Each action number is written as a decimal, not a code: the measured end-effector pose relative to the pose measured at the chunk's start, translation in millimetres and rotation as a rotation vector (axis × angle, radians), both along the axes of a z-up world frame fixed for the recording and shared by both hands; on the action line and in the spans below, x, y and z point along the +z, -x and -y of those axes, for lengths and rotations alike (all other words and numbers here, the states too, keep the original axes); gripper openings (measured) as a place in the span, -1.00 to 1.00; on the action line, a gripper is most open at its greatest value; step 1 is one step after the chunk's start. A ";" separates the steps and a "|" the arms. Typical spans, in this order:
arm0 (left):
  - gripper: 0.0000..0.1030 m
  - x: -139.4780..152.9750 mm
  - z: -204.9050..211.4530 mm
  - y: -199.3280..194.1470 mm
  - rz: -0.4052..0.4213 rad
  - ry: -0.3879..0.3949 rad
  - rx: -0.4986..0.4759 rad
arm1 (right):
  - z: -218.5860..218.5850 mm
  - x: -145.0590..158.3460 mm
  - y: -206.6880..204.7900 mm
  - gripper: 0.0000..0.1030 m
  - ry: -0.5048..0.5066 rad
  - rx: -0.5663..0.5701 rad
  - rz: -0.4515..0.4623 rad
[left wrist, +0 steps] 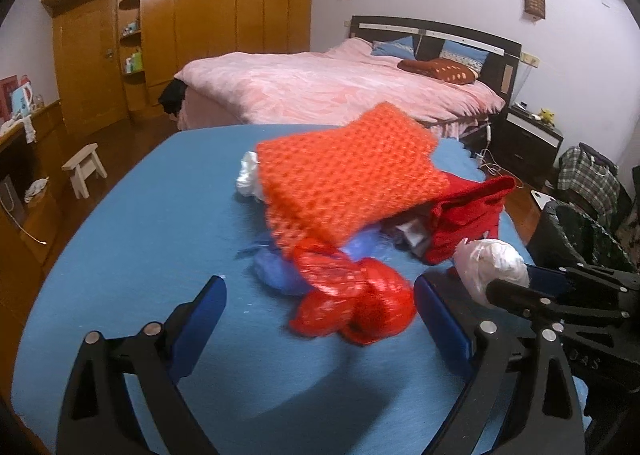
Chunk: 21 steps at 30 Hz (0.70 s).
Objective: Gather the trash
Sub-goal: 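Grasp the red plastic bag with the left tool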
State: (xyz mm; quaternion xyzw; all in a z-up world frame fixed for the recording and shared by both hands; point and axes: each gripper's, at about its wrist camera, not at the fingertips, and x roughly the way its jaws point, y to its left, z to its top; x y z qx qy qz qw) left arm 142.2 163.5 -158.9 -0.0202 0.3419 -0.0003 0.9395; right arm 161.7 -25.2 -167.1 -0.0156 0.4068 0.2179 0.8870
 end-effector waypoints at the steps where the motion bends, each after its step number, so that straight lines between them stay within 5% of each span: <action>1: 0.79 -1.0 3.2 -2.0 -0.003 0.001 -0.003 | 2.3 -0.4 0.0 -0.31 -0.002 -0.006 -0.002; 12: 0.58 -21.8 19.8 -30.4 -0.100 0.034 -0.011 | 11.6 -3.0 -1.9 -0.31 -0.009 -0.019 -0.002; 21: 0.07 -26.7 21.7 -29.3 -0.140 0.062 -0.025 | 14.3 -1.4 -0.6 -0.31 -0.008 -0.011 0.005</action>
